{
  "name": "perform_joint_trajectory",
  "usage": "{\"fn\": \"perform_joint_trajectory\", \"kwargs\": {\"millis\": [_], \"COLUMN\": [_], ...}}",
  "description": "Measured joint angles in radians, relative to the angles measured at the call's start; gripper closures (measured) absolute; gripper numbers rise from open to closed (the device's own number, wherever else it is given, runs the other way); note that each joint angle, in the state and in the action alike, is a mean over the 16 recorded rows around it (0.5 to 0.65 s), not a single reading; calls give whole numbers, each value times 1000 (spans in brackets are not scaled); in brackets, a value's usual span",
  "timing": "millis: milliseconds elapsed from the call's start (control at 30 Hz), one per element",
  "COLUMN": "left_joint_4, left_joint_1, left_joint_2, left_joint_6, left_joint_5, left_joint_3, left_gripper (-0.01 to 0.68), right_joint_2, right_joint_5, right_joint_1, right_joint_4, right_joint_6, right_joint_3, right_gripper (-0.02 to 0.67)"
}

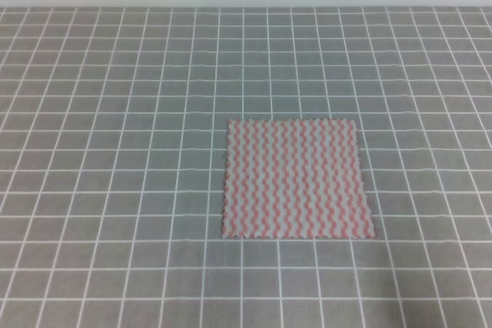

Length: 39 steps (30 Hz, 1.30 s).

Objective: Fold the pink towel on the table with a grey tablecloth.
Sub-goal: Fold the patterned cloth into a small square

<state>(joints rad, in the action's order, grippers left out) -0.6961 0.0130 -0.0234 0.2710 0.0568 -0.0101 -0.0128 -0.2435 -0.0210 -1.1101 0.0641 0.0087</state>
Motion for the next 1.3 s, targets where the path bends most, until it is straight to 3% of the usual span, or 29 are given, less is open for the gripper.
{"fn": "perform_joint_trajectory", "kwargs": {"millis": [233,500,767,933,1133,1300], "left_joint_4": [144,337,389,389,388,387], "left_joint_1": [23,76,148,206,272,306], "left_joint_2": [23,189,472,658,853,974], "left_joint_6": [-72,-215,-338,-386,-414,-426], "left_joint_5": [-12,-123,-236,-297,-353,-376], "left_joint_3": [81,269,435,510,576,608], "left_gripper": [672,672,672,672,672,672], "right_joint_2": [14,158,480,716,999,1219], "right_joint_5": [-86,-156,-267,-382,-501,-574], "right_joint_1": [0,0,0,-3,-46,-137], "right_joint_4": [82,135,229,305,410,557], "right_joint_6": [21,183,412,484,490,398], "right_joint_3": [-27,-158,-391,-550,-741,-896], "right_gripper": [667,667,666,666,666,667]}}
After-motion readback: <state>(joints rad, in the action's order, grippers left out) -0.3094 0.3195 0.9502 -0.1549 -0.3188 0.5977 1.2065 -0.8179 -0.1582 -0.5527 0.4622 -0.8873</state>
